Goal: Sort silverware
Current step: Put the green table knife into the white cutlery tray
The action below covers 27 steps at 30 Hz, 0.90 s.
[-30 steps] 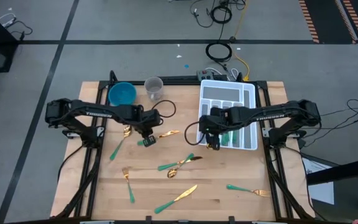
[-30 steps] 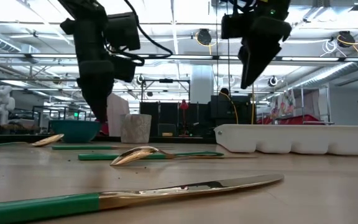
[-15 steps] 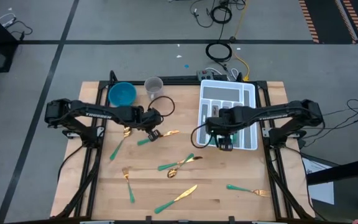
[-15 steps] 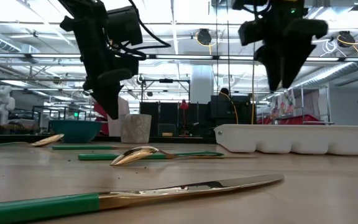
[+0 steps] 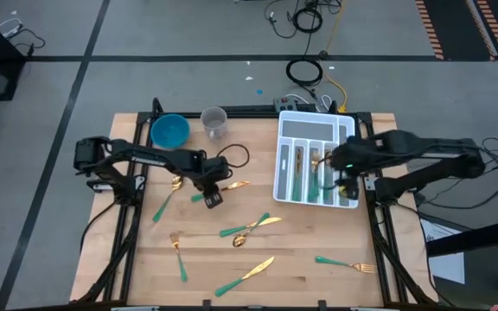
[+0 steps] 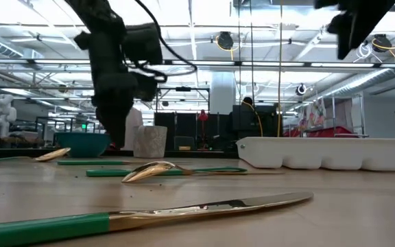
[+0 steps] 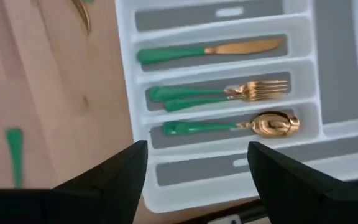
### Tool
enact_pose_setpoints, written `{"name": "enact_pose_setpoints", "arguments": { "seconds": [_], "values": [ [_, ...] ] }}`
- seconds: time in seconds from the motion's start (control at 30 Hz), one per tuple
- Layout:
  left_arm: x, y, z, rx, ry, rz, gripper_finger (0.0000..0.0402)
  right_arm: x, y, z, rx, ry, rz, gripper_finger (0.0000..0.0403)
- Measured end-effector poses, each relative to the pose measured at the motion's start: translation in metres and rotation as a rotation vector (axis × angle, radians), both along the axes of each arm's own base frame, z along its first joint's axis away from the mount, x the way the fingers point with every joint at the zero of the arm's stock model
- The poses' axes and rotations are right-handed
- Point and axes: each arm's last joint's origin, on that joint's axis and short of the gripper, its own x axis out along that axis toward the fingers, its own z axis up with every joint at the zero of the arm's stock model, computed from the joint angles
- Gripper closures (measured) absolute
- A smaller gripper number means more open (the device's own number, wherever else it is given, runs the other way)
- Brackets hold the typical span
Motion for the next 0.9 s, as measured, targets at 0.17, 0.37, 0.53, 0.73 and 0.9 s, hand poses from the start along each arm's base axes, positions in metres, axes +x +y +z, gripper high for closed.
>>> {"name": "enact_pose_setpoints", "arguments": {
  "seconds": [0.17,0.37,0.53,0.73,0.9],
  "values": [
    [0.003,0.001,-0.009,-0.041,0.041,0.034,0.0262,-0.038,-0.002,0.018,-0.003,-0.161,-0.123,0.0133],
    [0.003,0.001,-0.011,-0.039,0.052,0.034,0.0221,-0.065,-0.004,0.025,-0.014,-0.233,-0.197,0.0133],
    [-0.001,0.001,-0.013,-0.023,0.098,0.001,0.0219,-0.072,-0.004,0.027,-0.014,-0.253,-0.201,0.0133],
    [-0.001,0.003,-0.027,-0.025,0.176,-0.086,0.0219,-0.073,-0.004,0.027,-0.015,-0.256,-0.199,0.0133],
    [0.001,0.003,-0.038,-0.007,0.211,-0.152,0.0219,-0.072,-0.004,0.027,-0.012,-0.257,-0.204,0.0133]
  ]
}}
